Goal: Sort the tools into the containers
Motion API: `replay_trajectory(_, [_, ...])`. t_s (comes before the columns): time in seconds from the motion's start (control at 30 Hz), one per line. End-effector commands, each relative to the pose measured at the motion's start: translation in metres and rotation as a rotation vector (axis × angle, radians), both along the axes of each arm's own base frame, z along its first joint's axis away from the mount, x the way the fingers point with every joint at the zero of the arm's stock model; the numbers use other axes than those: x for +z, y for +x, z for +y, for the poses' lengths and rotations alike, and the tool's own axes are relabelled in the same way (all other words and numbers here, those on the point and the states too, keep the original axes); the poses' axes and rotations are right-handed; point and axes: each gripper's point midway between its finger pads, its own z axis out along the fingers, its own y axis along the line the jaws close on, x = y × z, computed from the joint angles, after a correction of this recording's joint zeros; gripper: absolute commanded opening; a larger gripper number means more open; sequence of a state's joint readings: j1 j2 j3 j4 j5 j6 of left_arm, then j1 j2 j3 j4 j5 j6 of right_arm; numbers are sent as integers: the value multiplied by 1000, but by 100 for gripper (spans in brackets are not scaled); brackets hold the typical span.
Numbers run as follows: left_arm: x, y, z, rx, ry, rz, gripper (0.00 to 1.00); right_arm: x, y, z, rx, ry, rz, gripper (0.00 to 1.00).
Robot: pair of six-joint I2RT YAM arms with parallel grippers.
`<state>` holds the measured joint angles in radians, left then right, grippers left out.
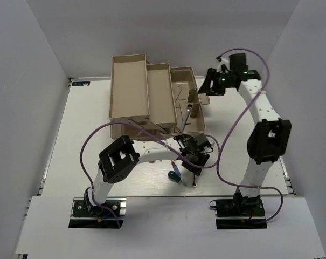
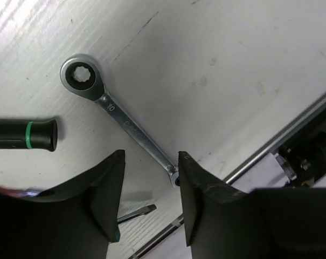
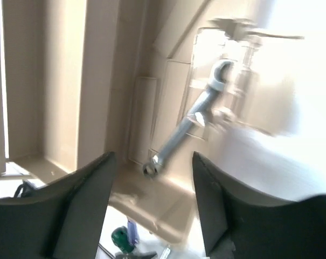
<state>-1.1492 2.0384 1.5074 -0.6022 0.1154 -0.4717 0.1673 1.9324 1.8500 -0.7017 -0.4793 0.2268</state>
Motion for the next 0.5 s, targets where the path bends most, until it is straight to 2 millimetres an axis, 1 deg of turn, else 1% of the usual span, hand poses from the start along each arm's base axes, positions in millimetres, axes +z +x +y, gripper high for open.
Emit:
replay_trajectory(0.0, [1,1,-4,68,30,-20,53,24,-12,-43,-62,15,-34,58])
replay_trajectory(0.03, [-3,5,0,97,58,-30,51,19,-20,-47,-60,34,-15,56])
replay_trajectory(0.07, [-3,6,-3,98,55,-31,51,13,-26,-61,-84,50,8,54])
replay_trajectory(0.1, [-13,5,-2,105,75,-19,49,14,-32,-60,-79,58,11,54])
replay_trajectory(0.13, [-13,5,-6,103,80,-32,48,0,-36,-80,-119,69,51,54])
replay_trajectory(0.17, [-16,6,-8,103,83,-31,47,4,-41,-86,-131,73,41,54])
replay_trajectory(0.2, [-29,6,-5,114,121,-24,44,5,-42,-88,-133,82,34,54])
replay_trajectory(0.23, [-29,3,-9,105,132,-21,42,0,-46,-95,-145,91,50,54])
replay_trajectory(0.27, [-34,3,-9,104,149,-15,40,1,-51,-96,-147,100,52,54])
replay_trajectory(0.3, [-39,5,-7,119,174,-17,36,2,-53,-97,-149,107,50,54])
replay_trajectory(0.33, [-47,1,-8,109,200,-9,34,0,-56,-98,-150,118,58,54])
replay_trajectory(0.43, [-61,-4,8,131,309,-6,28,3,-61,-104,-161,140,53,54])
replay_trajectory(0.47, [-69,-6,19,144,367,5,28,8,-63,-105,-159,152,45,54])
